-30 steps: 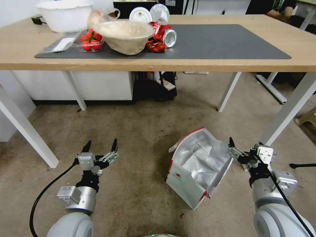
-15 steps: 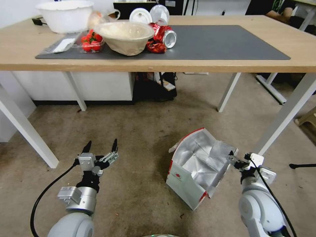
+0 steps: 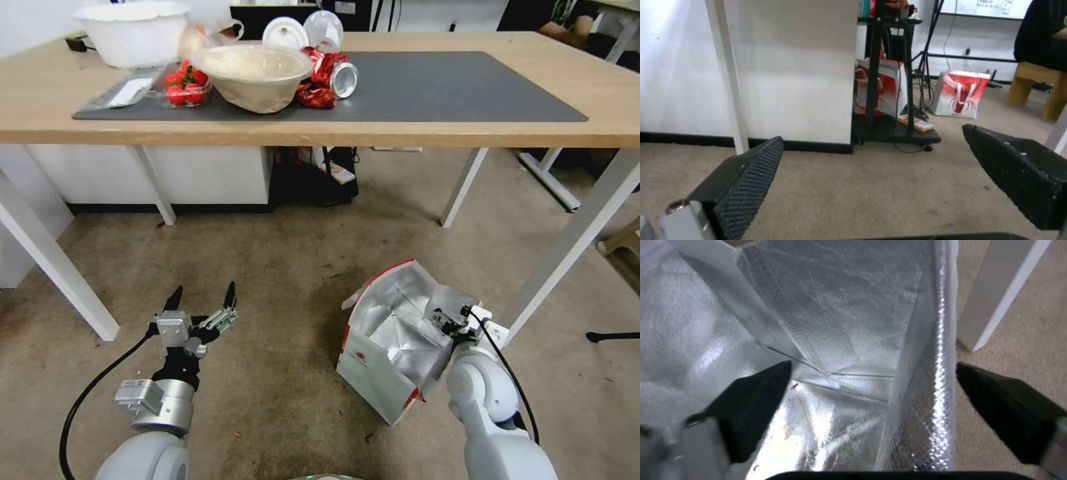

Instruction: Pick up the food delivery bag from the floor and place it on the table.

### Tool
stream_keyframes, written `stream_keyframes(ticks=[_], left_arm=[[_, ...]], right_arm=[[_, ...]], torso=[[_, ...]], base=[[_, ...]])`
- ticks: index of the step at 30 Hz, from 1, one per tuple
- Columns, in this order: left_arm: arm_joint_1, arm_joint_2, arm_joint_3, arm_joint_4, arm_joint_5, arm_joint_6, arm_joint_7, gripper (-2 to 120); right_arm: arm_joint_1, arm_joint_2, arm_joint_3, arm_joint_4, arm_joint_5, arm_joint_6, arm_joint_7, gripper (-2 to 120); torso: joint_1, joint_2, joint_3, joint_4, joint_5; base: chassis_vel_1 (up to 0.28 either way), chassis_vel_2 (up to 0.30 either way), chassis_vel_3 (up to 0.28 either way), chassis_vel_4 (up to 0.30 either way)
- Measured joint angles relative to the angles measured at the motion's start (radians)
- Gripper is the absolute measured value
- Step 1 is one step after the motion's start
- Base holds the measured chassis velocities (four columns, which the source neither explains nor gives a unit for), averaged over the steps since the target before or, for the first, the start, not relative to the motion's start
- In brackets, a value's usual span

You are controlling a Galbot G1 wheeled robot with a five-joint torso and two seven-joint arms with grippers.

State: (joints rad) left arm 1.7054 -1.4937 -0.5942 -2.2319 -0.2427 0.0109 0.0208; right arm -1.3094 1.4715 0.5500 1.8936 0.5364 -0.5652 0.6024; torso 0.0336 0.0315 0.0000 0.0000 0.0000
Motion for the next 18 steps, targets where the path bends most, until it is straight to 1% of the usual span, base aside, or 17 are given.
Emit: stream_keyframes(ticks=[1,3,4,6,8,9,11,12,14,16,17,18], left_arm=[[0.0,0.0,0.0,0.001,0.0,0.0,0.0,100],[-0.002,0.0,-0.001,0.006,0.0,-0.003,-0.001,100],[-0.002,0.0,-0.001,0.006,0.0,-0.003,-0.001,100],[-0.006,0.001,-0.001,0.012,-0.001,-0.006,-0.001,100],[-0.006,0.001,-0.001,0.013,-0.001,-0.006,-0.001,100],[-0.009,0.002,-0.001,0.016,-0.002,-0.006,-0.001,100],[-0.009,0.002,0.0,0.018,-0.002,-0.006,-0.001,100],[-0.01,0.002,0.002,0.02,-0.002,-0.007,-0.001,100],[-0.01,0.001,0.002,0.021,-0.002,-0.008,-0.001,100],[-0.011,0.001,0.004,0.022,-0.002,-0.01,-0.001,100],[-0.011,0.001,0.004,0.022,-0.002,-0.01,-0.001,100],[-0.012,0.001,0.005,0.022,-0.002,-0.01,-0.001,100]], right_arm=[[0.003,0.001,-0.001,-0.004,0.002,-0.002,0.003,86],[0.008,0.004,-0.002,-0.015,0.007,-0.01,0.008,76],[0.008,0.004,-0.002,-0.015,0.007,-0.01,0.008,76],[0.01,0.007,-0.003,-0.024,0.014,-0.014,0.009,64],[0.011,0.008,-0.002,-0.026,0.014,-0.014,0.009,63],[0.01,0.009,-0.001,-0.027,0.014,-0.014,0.009,55],[0.003,0.009,0.002,-0.02,0.014,-0.014,0.009,49],[-0.001,0.009,0.004,-0.013,0.013,-0.014,0.008,43],[-0.003,0.009,0.005,-0.011,0.012,-0.014,0.008,41],[-0.006,0.008,0.006,-0.01,0.01,-0.014,0.007,29],[-0.006,0.008,0.006,-0.01,0.01,-0.014,0.007,29],[-0.007,0.007,0.008,-0.009,0.009,-0.013,0.006,24]], torso=[[0.0,0.0,0.0,0.0,0.0],[0.0,0.0,0.0,-0.0002,-0.0001],[0.0,0.0,0.0,-0.0002,-0.0001],[0.0,0.001,0.0,-0.0001,-0.0001],[0.0,0.001,0.0,-0.0001,0.0],[0.0,0.001,0.0,-0.0001,0.0],[0.0,0.001,0.0,-0.0001,0.0001],[0.0,0.001,0.0,-0.0001,-0.0001],[0.0,0.001,0.0,-0.0002,0.0],[0.0,0.001,0.0,-0.0001,0.0],[0.0,0.001,0.0,-0.0001,0.0],[0.0,0.001,0.0,-0.0001,0.0]], base=[[0.0,0.0,0.0,0.0],[0.0,0.0,0.0,0.0],[0.0,0.0,0.0,0.0],[0.0,0.0,0.0,0.0],[0.0,0.0,0.0,0.0],[0.0,0.0,0.0,0.0],[0.0,0.0,0.0,0.0],[0.0,0.0,0.0,0.0],[0.0,0.0,0.0,0.0],[0.0,0.0,0.0,0.0],[0.0,0.0,0.0,0.0],[0.0,0.0,0.0,0.0]])
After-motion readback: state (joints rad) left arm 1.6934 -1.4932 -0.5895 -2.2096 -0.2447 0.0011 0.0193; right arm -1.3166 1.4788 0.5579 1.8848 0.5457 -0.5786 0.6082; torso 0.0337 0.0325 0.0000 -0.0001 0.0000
